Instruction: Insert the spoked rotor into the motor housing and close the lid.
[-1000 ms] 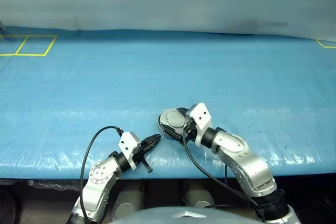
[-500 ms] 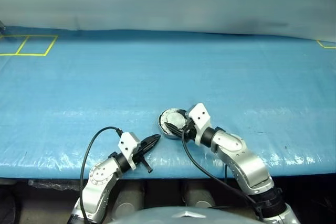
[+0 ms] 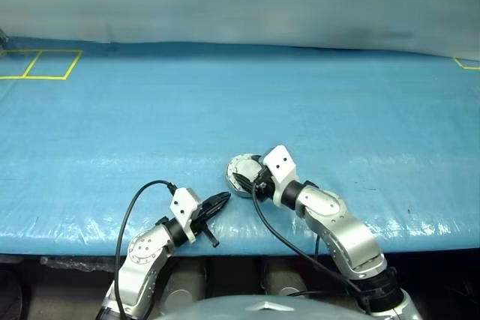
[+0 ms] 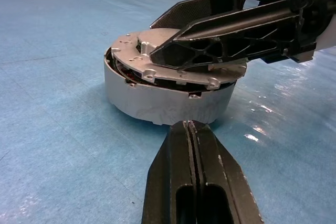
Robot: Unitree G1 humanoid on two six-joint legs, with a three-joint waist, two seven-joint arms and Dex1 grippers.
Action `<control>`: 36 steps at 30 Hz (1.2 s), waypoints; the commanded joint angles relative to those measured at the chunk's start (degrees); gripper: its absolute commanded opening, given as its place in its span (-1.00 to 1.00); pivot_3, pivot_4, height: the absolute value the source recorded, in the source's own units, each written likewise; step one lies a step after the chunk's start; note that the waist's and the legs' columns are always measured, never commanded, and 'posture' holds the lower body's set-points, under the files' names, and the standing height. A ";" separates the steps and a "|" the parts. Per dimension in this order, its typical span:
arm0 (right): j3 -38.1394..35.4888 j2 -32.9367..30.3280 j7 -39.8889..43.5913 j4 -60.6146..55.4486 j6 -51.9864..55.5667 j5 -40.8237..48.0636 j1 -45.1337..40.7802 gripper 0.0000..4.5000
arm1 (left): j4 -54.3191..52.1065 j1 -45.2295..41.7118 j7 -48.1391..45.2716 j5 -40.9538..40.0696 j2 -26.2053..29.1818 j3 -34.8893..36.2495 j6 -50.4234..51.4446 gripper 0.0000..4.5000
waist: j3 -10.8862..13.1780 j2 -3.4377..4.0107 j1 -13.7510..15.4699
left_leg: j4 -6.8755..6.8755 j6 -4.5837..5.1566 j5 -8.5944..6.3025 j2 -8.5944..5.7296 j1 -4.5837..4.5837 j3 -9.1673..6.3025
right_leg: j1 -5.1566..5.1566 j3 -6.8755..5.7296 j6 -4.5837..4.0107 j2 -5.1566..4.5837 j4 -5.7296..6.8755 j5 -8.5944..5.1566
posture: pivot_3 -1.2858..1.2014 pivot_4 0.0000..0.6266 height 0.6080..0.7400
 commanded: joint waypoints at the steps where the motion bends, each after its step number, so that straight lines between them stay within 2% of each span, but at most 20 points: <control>1: 1.01 0.87 -1.36 -3.17 1.05 -1.26 -1.71 0.36 | -2.99 0.35 0.31 -0.14 0.05 0.08 -0.14 -1.00 | 0.00 0.00 -0.02 | -0.02 0.00 0.00 0.00 0.00 0.00 | 0.00 0.00 0.00 0.00 -0.02 0.00 | 0.03 -0.52 1.00; 11: 2.13 2.02 -2.21 -2.38 2.54 -2.26 -1.98 0.36 | -3.49 0.53 0.68 -0.18 -0.02 -0.27 0.34 -1.00 | 0.00 0.00 -0.02 | -0.13 0.00 0.01 -0.03 0.00 0.00 | 0.00 -0.02 0.01 0.01 -0.14 0.01 | 0.03 -0.52 1.00; 25: 0.12 -1.06 1.87 0.69 2.33 -0.71 -2.33 0.36 | -4.41 0.73 0.90 -0.12 -0.13 -0.19 1.20 -1.00 | 0.00 0.00 0.02 | -0.15 0.01 0.01 -0.05 0.02 -0.02 | 0.07 -0.07 0.01 0.01 -0.19 0.01 | 0.03 -0.52 1.00; 36: 0.87 0.00 2.38 5.33 -4.39 -1.76 0.05 0.36 | -4.13 0.43 2.29 0.55 -0.49 0.29 0.01 -1.00 | -0.04 -0.02 -0.03 | -0.13 0.01 0.01 -0.04 0.10 -0.02 | 0.15 -0.07 0.02 0.02 -0.20 0.02 | 0.03 -0.52 1.00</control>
